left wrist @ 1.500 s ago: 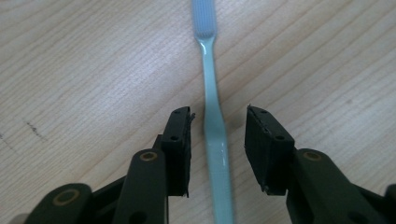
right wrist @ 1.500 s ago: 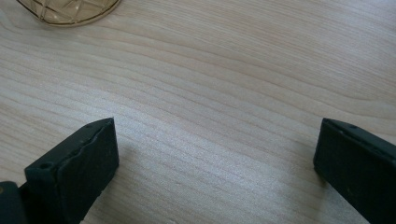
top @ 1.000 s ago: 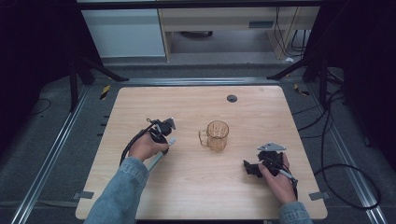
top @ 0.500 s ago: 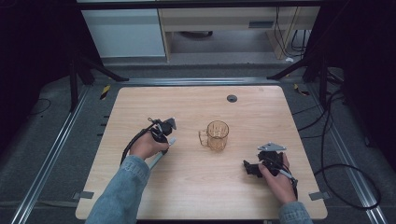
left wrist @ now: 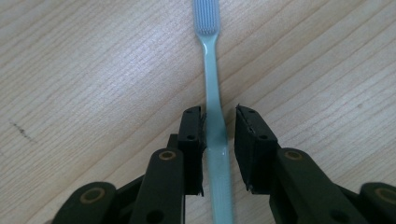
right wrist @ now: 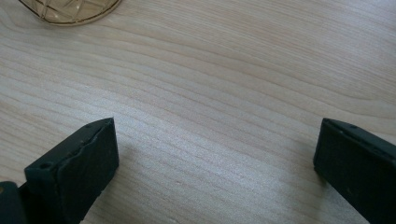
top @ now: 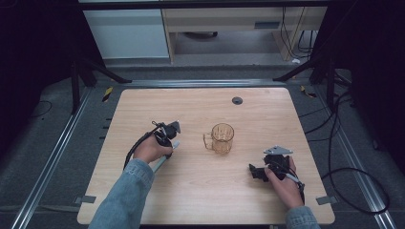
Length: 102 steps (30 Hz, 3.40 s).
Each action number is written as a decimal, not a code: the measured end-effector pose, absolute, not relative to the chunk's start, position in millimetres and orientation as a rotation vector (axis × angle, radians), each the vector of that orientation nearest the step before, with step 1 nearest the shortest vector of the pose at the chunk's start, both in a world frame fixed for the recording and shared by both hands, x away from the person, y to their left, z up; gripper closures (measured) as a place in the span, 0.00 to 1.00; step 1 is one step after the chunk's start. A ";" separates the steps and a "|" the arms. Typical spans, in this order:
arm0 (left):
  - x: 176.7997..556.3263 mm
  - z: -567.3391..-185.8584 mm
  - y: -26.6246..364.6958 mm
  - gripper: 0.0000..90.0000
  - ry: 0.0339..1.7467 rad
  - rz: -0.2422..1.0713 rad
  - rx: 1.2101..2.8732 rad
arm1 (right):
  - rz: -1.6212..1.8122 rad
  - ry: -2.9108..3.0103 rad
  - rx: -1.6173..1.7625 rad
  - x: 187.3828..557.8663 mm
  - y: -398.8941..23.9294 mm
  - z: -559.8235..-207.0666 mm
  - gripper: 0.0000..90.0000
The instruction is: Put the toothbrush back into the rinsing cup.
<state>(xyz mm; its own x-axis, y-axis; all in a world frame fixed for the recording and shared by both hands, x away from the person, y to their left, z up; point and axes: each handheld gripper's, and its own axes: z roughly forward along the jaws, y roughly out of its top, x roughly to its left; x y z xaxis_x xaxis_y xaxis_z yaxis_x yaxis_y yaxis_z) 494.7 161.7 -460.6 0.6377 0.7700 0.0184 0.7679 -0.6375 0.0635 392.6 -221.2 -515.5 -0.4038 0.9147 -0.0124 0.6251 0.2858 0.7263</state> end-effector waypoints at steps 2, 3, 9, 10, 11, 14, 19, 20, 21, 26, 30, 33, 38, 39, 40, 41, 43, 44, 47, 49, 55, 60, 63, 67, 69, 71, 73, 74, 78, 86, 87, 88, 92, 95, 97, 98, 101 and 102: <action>495.0 -461.4 161.9 0.80 1.314 0.067 2.799 | 0.907 2.131 1.381 392.6 -221.2 -515.5 0.00; 495.2 -461.5 162.2 0.80 1.317 0.068 2.797 | 0.910 2.130 1.393 392.3 -220.8 -515.1 0.00; 495.3 -463.2 162.0 0.81 1.314 0.069 2.800 | 0.916 2.131 1.408 391.9 -220.3 -514.5 0.00; 495.3 -463.2 162.0 0.82 1.312 0.067 2.797 | 0.915 2.131 1.408 391.9 -220.3 -514.5 0.00; 495.6 -462.9 162.0 0.82 1.311 0.067 2.796 | 0.916 2.132 1.406 391.9 -220.4 -514.5 0.00; 495.6 -463.3 160.8 0.83 1.307 0.067 2.794 | 0.909 2.131 1.392 392.3 -220.8 -515.2 0.00; 494.9 -463.3 160.0 0.87 1.300 0.068 2.793 | 0.916 2.132 1.409 391.9 -220.3 -514.5 0.00; 494.9 -463.3 160.0 0.87 1.300 0.068 2.793 | 0.916 2.132 1.409 391.9 -220.3 -514.5 0.00; 494.6 -463.3 160.2 0.87 1.301 0.070 2.790 | 0.915 2.132 1.407 391.9 -220.4 -514.5 0.00; 491.3 -461.3 160.1 0.88 1.281 0.102 2.801 | 0.907 2.132 1.382 392.5 -221.2 -515.5 0.00; 487.1 -449.2 158.6 0.88 1.251 0.145 2.757 | 0.918 2.132 1.409 391.9 -220.3 -514.3 0.00; 484.6 -440.5 158.5 0.88 1.227 0.170 2.721 | 0.918 2.131 1.407 392.0 -220.3 -514.5 0.00; 479.6 -426.1 158.7 0.88 1.185 0.215 2.652 | 0.916 2.131 1.408 391.9 -220.3 -514.5 0.00; 478.9 -423.4 158.6 0.88 1.178 0.222 2.634 | 0.916 2.131 1.409 391.9 -220.3 -514.4 0.00; 478.4 -420.6 158.2 0.88 1.167 0.233 2.623 | 0.918 2.132 1.409 391.9 -220.3 -514.3 0.00; 477.7 -418.7 157.4 0.88 1.162 0.235 2.613 | 0.918 2.131 1.409 391.9 -220.4 -514.4 0.00; 476.1 -414.1 155.8 0.88 1.145 0.251 2.585 | 0.921 2.133 1.409 391.8 -220.4 -514.3 0.01; 475.8 -412.0 155.5 0.88 1.136 0.259 2.572 | 0.919 2.132 1.409 391.9 -220.4 -514.3 0.00; 475.3 -409.6 153.9 0.88 1.118 0.274 2.549 | 0.912 2.131 1.395 392.2 -220.6 -515.1 0.00; 475.5 -410.0 153.1 0.88 1.113 0.277 2.541 | 0.912 2.130 1.395 392.3 -220.7 -515.1 0.00; 473.8 -408.4 151.1 0.88 1.101 0.280 2.488 | 0.912 2.130 1.393 392.3 -220.7 -515.1 0.00; 473.1 -403.2 147.1 0.88 1.090 0.299 2.445 | 0.913 2.130 1.395 392.3 -220.6 -515.1 0.00; 472.7 -401.3 144.8 0.88 1.087 0.314 2.426 | 0.911 2.131 1.394 392.3 -220.7 -515.1 0.00; 471.8 -399.8 143.4 0.88 1.085 0.321 2.399 | 0.911 2.130 1.394 392.3 -220.7 -515.1 0.00; 471.0 -398.9 143.0 0.88 1.088 0.325 2.377 | 0.912 2.130 1.395 392.2 -220.6 -515.1 0.00; 470.1 -397.1 142.2 0.88 1.082 0.331 2.366 | 0.910 2.131 1.394 392.3 -220.7 -515.1 0.00; 469.3 -394.8 140.8 0.88 1.069 0.334 2.356 | 0.910 2.131 1.394 392.3 -220.7 -515.1 0.00; 468.9 -393.9 140.1 0.88 1.065 0.337 2.348 | 0.911 2.130 1.394 392.3 -220.7 -515.1 0.00; 466.7 -390.9 136.9 0.88 1.052 0.350 2.326 | 0.910 2.131 1.393 392.3 -220.7 -515.1 0.00; 466.9 -388.2 131.0 0.88 1.038 0.365 2.291 | 0.911 2.131 1.393 392.0 -220.7 -515.1 0.00; 467.0 -387.6 129.2 0.88 1.035 0.368 2.283 | 0.911 2.131 1.393 392.0 -220.7 -515.1 0.00; 466.6 -386.2 128.4 0.88 1.030 0.374 2.281 | 0.912 2.132 1.394 392.0 -220.7 -515.0 0.00; 464.8 -380.3 125.4 0.88 1.018 0.390 2.253 | 0.912 2.132 1.393 391.9 -220.8 -515.1 0.00; 464.1 -377.7 124.0 0.88 1.018 0.406 2.229 | 0.911 2.131 1.394 391.8 -220.7 -515.1 0.00; 464.2 -376.1 123.6 0.88 1.016 0.416 2.216 | 0.912 2.131 1.393 391.9 -220.7 -515.1 0.00; 464.3 -375.6 122.9 0.88 1.017 0.422 2.205 | 0.912 2.131 1.394 391.8 -220.7 -515.1 0.00; 463.9 -374.5 121.1 0.88 1.008 0.434 2.200 | 0.911 2.131 1.393 391.9 -220.8 -515.1 0.00; 463.1 -374.1 119.9 0.88 1.000 0.446 2.198 | 0.911 2.131 1.393 391.9 -220.8 -515.1 0.00</action>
